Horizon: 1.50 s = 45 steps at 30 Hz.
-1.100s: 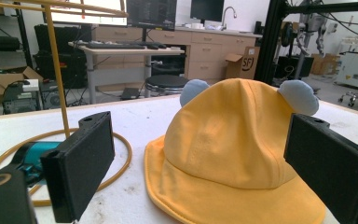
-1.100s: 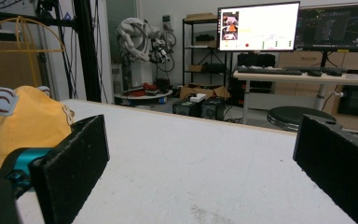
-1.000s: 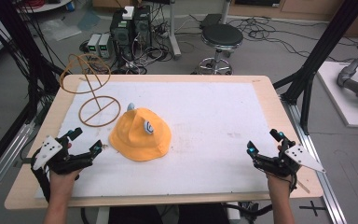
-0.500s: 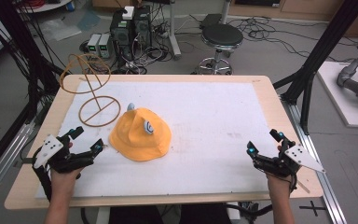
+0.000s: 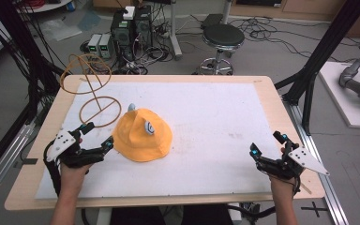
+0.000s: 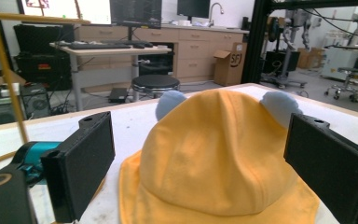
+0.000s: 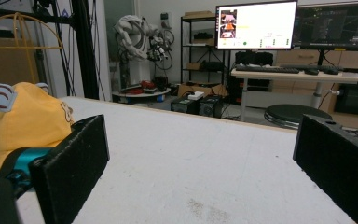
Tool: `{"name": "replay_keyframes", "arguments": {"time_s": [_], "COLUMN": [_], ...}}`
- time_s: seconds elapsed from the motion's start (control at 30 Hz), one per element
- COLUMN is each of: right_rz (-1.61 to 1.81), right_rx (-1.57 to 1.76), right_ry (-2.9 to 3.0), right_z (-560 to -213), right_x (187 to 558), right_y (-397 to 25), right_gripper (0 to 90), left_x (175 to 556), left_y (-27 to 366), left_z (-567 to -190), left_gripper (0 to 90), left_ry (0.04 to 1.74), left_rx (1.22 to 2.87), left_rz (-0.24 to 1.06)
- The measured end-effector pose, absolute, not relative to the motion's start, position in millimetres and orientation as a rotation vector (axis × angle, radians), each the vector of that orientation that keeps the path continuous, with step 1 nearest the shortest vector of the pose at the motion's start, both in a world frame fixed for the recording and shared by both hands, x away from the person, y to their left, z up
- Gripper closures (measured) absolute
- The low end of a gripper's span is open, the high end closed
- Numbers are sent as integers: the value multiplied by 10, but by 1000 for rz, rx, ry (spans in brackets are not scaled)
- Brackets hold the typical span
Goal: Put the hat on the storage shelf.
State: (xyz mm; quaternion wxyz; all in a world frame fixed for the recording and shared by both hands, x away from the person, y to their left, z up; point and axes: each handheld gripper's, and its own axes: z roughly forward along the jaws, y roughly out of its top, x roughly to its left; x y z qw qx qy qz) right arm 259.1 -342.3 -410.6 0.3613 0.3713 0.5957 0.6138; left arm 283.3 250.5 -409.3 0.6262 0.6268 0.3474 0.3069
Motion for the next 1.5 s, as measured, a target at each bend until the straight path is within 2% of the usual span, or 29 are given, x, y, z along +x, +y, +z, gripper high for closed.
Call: {"name": "replay_keyframes", "arguments": {"time_s": [0.63,1.5], "right_rz": [1555,1517], "right_rx": [969,1000], "right_ry": [1524,1492], "right_z": [-4111,-4117], "right_x": [2450,2248], "right_y": [-3547,-3757], "right_gripper": [31,31], "left_x": [3033,3320], "left_y": [2208,1876], "left_z": [-4096,-4241], "left_gripper": [126,210], "left_ry": [766,830], "left_rx": [1522,1660], "left_rz": [672,610]}}
